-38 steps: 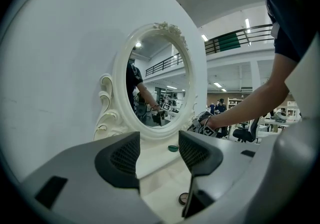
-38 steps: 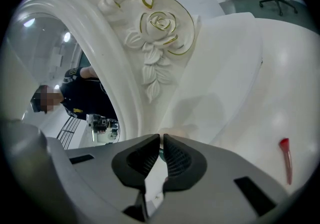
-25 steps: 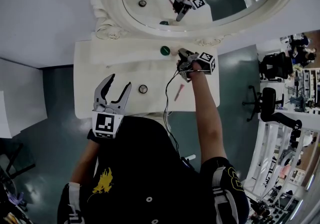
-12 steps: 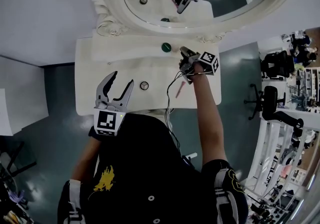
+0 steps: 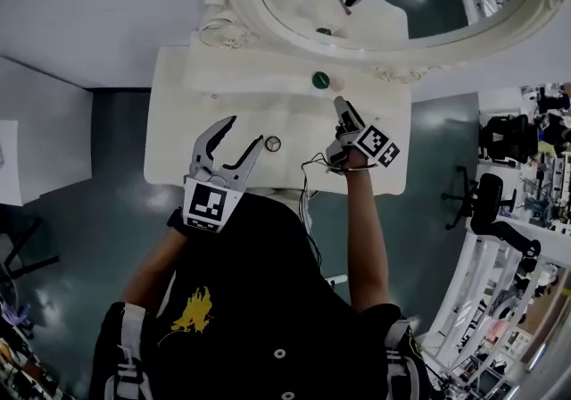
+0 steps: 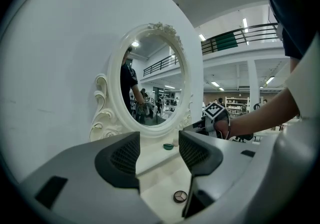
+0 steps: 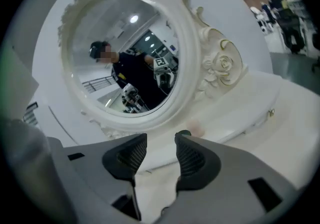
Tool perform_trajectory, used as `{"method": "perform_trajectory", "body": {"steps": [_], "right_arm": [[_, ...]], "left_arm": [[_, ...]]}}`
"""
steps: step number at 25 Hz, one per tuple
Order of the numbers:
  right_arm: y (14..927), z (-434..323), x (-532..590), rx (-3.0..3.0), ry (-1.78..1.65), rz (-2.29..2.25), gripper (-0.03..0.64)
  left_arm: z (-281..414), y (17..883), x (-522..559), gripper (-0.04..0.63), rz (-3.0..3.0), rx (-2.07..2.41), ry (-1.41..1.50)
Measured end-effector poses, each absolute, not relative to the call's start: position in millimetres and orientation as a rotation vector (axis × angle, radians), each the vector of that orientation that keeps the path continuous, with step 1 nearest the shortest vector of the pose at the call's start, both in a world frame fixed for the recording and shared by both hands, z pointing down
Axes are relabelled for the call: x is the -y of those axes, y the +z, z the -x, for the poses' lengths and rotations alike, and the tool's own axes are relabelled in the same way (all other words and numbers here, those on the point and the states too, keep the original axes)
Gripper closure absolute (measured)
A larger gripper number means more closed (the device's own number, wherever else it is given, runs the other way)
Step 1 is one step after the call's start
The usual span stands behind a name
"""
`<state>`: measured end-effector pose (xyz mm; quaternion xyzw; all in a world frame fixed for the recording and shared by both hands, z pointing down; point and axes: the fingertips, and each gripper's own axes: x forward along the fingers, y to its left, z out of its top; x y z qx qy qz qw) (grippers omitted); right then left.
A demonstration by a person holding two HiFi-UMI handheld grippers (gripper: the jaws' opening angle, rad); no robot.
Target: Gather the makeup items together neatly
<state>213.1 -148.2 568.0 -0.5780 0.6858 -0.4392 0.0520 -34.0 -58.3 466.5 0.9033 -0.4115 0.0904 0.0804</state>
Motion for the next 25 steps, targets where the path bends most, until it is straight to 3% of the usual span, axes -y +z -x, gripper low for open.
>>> {"method": "perform_trajectory", "body": {"steps": [10,18,25], "right_arm": [[612,-136,117,-2.824,-0.901,1.993,0.383],[677,-89,71,-3.119,-0.969,1.903,0.345],[696,-106,31,-3.046,-1.066,2.069,0.314]], "left_arm": [[23,470,58,0.344,-2.73,1.185,0.289],[30,479,63,0.345,-2.71,1.201,0.302],[27,500,65,0.344,-2.681,1.191,0.332]]}}
